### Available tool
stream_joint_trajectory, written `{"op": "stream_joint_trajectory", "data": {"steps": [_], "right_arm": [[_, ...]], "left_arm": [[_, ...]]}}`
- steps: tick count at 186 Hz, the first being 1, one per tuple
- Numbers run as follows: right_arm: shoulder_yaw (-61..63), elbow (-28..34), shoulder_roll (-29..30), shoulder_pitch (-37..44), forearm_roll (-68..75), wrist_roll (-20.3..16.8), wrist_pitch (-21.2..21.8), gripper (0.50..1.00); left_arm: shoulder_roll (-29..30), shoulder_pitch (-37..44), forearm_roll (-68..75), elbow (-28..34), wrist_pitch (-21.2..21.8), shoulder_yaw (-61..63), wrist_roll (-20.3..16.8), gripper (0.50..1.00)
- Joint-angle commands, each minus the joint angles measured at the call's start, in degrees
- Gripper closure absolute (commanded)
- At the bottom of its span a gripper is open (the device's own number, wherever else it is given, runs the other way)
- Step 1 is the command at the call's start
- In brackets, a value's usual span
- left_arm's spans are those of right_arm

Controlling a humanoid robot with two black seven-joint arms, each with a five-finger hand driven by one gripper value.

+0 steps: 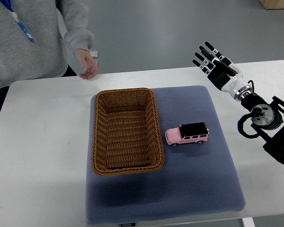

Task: Place pink car in brown basket
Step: 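Raise the right hand and swing it over the cushion toward the pink car, then lower the open right hand down beside the pink toy car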

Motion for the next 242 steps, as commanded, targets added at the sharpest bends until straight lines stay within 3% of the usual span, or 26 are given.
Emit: {"op": "stream_joint_trajectory", "data": {"steps": [1, 41, 57, 115, 132, 173, 242], "right_arm": [[-0.05, 0.00, 0.00, 0.00, -0.09, 0.00, -0.14, 0.587], [-0.23, 0.44, -0.26, 0.26, -2.02, 0.00, 0.30, 0.587], [-0.23, 1.41, -2.90, 0.62, -7.29, -0.09, 2.50, 0.587], [-10.15, 21.26, -21.35, 7.47, -65.20, 0.00, 9.18, 0.587], [-13.93, 26.98, -25.75, 8.88, -73.82, 0.00, 9.97, 0.587], [-26.68, 36.38, -32.61, 15.47, -76.81, 0.00, 10.32, 0.587], [-27.91, 37.53, -29.79, 11.78, -76.90, -0.18, 4.79, 0.587]], "left_arm": [[0.00, 0.00, 0.01, 0.00, 0.08, 0.00, -0.01, 0.500], [0.00, 0.00, 0.01, -0.09, 0.17, 0.00, -0.01, 0.500], [0.00, 0.00, 0.01, -0.09, 0.17, 0.00, 0.08, 0.500], [0.00, -0.09, 0.01, -0.71, -0.36, 0.17, -0.01, 0.500], [0.00, -0.18, 0.10, -0.79, -0.44, 0.17, -0.01, 0.500], [0.00, -0.18, 0.01, -0.62, -0.53, 0.08, 0.08, 0.500], [0.00, -0.18, 0.01, -0.71, -0.62, 0.08, -0.01, 0.500]]}}
